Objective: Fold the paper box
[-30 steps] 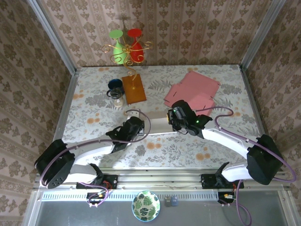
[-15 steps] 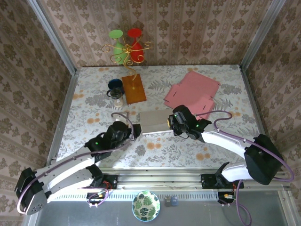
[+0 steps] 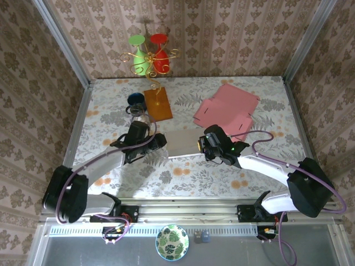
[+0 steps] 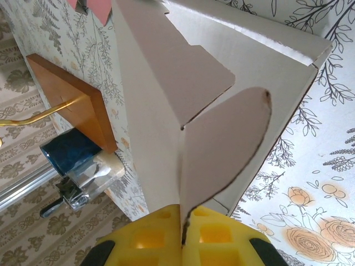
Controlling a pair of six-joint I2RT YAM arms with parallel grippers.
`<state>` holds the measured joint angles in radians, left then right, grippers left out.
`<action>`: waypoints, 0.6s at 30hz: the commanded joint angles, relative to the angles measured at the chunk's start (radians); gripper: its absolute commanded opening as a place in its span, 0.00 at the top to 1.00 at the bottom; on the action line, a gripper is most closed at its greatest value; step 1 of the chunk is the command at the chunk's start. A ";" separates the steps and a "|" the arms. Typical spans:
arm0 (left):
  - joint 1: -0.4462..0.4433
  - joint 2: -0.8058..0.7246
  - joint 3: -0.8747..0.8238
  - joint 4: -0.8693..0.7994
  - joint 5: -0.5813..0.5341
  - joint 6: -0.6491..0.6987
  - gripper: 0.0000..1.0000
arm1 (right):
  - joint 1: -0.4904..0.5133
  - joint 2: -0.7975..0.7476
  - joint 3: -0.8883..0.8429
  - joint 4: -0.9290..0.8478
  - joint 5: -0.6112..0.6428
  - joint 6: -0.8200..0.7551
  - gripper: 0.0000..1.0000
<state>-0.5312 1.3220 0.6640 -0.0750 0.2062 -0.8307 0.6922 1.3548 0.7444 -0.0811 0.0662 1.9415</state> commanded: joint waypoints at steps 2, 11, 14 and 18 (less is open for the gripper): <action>0.005 0.071 0.041 0.073 0.080 -0.007 0.36 | 0.003 0.013 -0.023 -0.023 -0.006 -0.009 1.00; -0.008 0.132 0.015 0.121 0.074 -0.021 0.45 | 0.003 0.019 -0.031 -0.022 -0.012 -0.010 1.00; -0.017 0.137 0.012 0.124 0.064 -0.016 0.46 | 0.003 0.021 -0.036 -0.026 -0.016 -0.013 1.00; -0.029 0.158 0.005 0.142 0.070 -0.010 0.48 | 0.001 0.020 -0.050 -0.026 -0.019 -0.019 1.00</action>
<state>-0.5507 1.4624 0.6868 0.0368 0.2672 -0.8383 0.6922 1.3575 0.7235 -0.0765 0.0582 1.9373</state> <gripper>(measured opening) 0.526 0.066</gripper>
